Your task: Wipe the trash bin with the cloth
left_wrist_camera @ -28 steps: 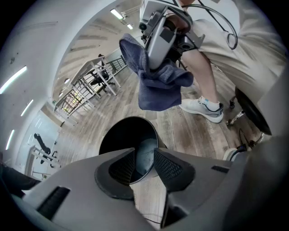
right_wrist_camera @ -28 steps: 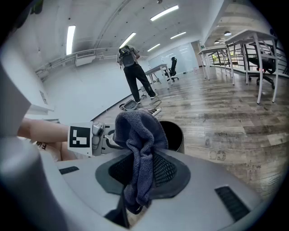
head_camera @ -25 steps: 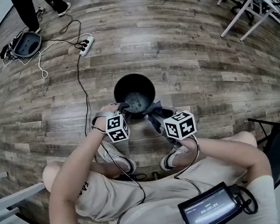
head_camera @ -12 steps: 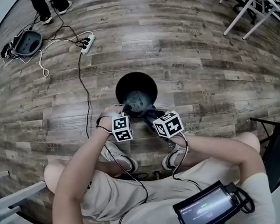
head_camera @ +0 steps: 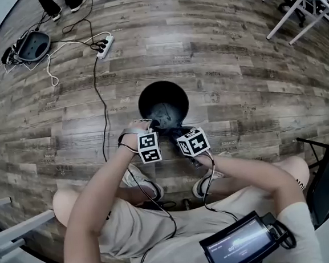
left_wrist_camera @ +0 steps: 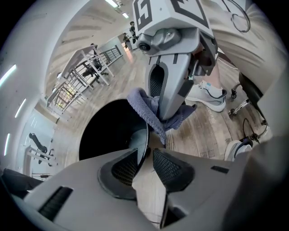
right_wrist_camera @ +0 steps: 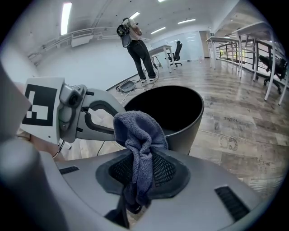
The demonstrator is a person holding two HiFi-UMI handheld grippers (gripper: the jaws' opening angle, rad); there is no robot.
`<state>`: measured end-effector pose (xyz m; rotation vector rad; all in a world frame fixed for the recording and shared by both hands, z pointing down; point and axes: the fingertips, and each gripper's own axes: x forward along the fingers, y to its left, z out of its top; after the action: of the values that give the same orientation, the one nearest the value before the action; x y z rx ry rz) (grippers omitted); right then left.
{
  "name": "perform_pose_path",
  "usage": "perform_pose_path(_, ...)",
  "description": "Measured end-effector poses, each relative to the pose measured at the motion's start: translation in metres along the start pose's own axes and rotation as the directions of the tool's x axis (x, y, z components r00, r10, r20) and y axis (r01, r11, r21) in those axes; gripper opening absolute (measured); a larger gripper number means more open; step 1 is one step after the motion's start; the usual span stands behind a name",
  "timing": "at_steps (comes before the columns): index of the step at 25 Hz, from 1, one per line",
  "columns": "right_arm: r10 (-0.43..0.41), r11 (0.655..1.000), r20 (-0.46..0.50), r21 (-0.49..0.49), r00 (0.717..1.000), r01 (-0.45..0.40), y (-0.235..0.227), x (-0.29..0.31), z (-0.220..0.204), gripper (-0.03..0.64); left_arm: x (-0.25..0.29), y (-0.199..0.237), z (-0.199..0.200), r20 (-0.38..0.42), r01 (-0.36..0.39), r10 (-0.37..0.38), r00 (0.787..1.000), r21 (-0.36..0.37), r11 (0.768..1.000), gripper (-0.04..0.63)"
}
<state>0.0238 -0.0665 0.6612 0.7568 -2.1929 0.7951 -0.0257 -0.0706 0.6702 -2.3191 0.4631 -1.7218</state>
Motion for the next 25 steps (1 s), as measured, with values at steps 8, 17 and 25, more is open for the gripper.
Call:
perform_pose_path(8, 0.001, 1.0, -0.012, 0.013, 1.0, -0.001, -0.004, 0.014, -0.004, 0.08, 0.004, -0.002, 0.0, -0.003, 0.011, -0.011, 1.0, -0.007, 1.0, 0.115)
perform_pose_path(17, -0.003, 1.0, -0.038, 0.025, 0.999, 0.004, -0.016, 0.032, -0.018, 0.08, 0.006, -0.002, 0.0, -0.003, 0.014, -0.014, 1.0, 0.026, 1.0, 0.107)
perform_pose_path(25, -0.012, 0.999, -0.058, 0.035, 0.998, 0.014, -0.032, 0.066, -0.048, 0.08, 0.006, -0.004, 0.002, 0.002, 0.014, -0.014, 1.0, 0.032, 0.999, 0.105)
